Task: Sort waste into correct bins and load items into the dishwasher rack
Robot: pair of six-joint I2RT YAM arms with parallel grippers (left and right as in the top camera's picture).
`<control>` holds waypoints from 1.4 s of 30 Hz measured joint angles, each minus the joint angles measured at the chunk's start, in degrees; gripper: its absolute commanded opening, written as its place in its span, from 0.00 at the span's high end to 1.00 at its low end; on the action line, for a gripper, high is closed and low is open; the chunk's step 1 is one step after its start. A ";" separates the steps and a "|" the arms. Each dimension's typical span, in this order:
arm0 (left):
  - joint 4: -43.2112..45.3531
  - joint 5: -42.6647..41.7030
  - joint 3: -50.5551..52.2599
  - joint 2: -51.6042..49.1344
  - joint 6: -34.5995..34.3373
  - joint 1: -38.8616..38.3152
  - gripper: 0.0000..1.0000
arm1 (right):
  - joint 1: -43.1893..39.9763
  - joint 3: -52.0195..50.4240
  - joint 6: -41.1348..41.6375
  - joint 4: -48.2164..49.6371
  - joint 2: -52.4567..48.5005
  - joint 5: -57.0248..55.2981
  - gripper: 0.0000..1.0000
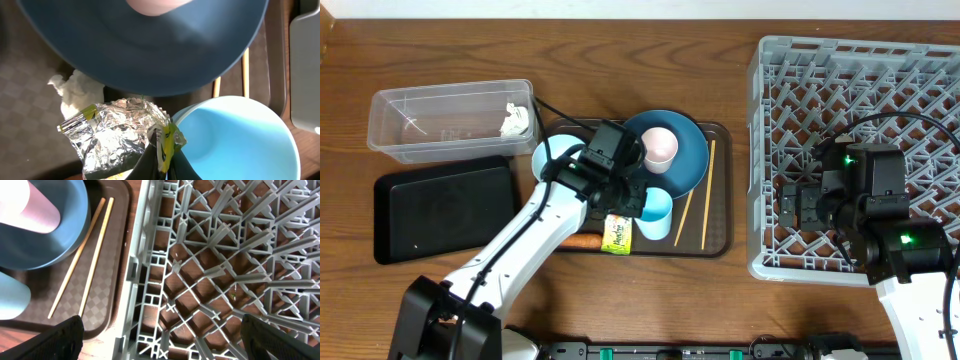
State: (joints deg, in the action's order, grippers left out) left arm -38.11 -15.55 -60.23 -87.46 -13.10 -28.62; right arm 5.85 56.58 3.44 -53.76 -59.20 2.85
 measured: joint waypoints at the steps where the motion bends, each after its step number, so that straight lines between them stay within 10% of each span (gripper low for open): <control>1: 0.00 0.37 0.00 -0.24 0.00 -0.26 0.93 | 0.00 0.00 0.00 0.00 0.00 0.00 0.01; 42: -0.44 2.45 0.52 -1.53 -0.15 -1.22 0.62 | 0.00 0.00 0.00 0.00 0.00 0.00 0.01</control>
State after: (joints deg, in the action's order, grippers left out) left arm -38.54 -13.10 -59.70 -88.99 -13.26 -29.85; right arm 5.85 56.58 3.44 -53.76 -59.20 2.85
